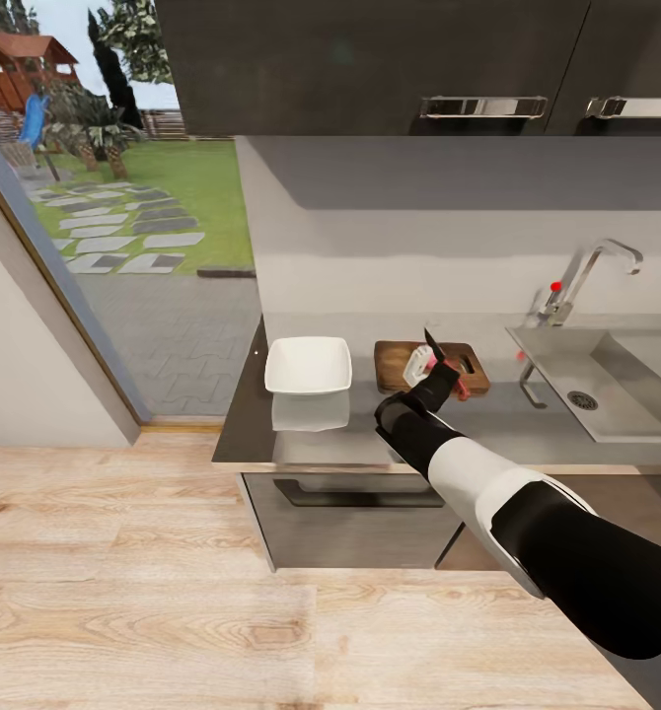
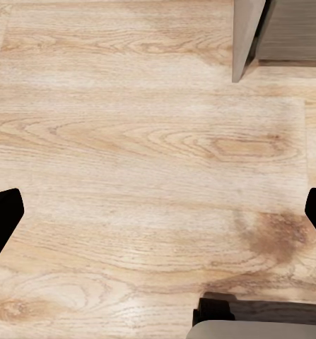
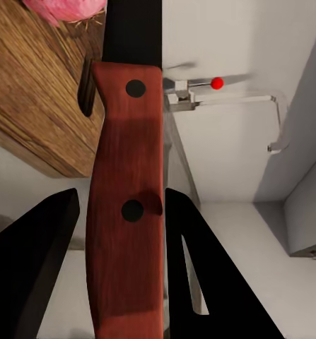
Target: In the kitchen, take the Vidalia onion out of the sink, dice it on the chopping board with the paring knife, put the diced onion into the bowl on the countertop, then place both the paring knife and the chopping board into the sink.
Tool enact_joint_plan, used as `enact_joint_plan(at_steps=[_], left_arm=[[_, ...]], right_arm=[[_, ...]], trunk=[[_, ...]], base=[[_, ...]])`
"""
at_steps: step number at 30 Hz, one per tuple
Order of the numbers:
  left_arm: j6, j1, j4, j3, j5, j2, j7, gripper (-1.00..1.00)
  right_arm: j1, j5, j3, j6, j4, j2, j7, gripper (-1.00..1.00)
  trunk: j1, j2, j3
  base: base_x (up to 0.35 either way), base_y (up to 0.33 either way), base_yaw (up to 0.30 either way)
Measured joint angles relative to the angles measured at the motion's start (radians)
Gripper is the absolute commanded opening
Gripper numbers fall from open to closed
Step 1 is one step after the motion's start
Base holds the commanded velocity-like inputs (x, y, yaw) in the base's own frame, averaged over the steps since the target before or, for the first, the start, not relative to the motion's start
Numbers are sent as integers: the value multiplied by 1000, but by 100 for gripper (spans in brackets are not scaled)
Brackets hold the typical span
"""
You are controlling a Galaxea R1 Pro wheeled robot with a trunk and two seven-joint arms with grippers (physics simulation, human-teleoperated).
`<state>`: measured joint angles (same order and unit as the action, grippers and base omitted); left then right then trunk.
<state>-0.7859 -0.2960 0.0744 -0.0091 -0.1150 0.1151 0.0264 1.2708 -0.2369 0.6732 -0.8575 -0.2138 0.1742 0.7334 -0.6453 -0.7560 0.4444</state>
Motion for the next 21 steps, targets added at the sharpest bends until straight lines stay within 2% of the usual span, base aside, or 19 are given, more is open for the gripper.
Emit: enact_joint_plan(at_steps=[14,21], left_arm=[[0,0,0,0,0,0,0,100],[0,0,0,0,0,0,0,100]], right_arm=[[-1,-1,0,1,0,0,-2,-100],[-1,-9,0,0,-3,0,5,-100]], trunk=[[0,0,0],[1,0,0]], base=[[2,0,0],[218,0,0]])
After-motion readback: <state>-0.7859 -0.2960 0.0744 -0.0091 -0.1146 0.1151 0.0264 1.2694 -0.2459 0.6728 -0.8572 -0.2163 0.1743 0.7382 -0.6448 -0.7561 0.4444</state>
